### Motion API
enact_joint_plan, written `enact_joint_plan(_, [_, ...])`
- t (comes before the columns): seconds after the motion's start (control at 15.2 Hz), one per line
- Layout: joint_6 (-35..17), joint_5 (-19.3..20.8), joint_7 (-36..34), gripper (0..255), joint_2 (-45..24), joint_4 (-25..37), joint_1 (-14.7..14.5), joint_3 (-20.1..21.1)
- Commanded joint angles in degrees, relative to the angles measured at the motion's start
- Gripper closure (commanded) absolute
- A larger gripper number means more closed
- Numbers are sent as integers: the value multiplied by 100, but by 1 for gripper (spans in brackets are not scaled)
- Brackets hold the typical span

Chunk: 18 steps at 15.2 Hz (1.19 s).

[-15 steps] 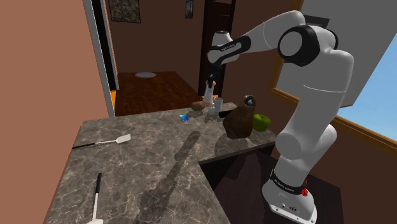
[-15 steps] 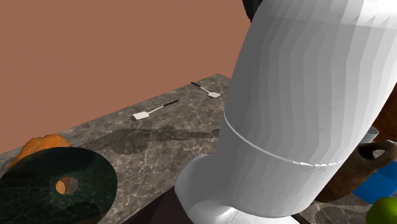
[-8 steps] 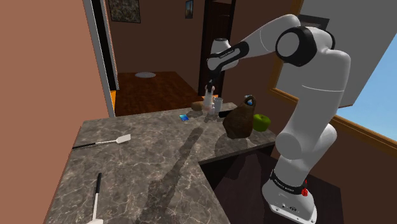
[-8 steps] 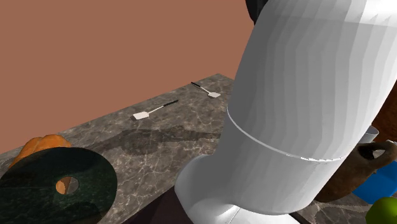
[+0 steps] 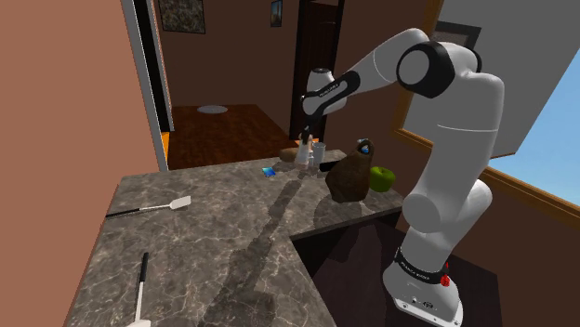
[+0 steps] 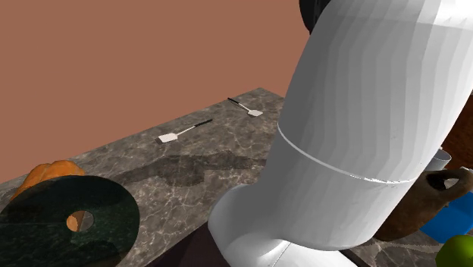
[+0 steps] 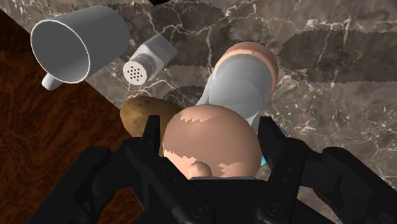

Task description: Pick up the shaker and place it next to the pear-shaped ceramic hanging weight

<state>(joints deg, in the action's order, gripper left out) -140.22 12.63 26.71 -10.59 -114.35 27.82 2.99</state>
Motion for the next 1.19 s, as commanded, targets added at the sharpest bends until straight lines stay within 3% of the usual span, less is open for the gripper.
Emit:
enact_joint_plan(0.0, [-133, 33, -34, 255, -52, -77, -1, -9])
enact_joint_plan(0.4, [-531, 156, -165, 255, -299, -236, -17, -48])
enact_joint_plan(0.92, [-541, 159, -169, 255, -305, -240, -17, -50])
enact_joint_plan(0.99, [-541, 159, -169, 0, -306, -239, -17, -50])
enact_joint_plan(1.12, [-541, 159, -168, 0, -306, -239, -17, -50])
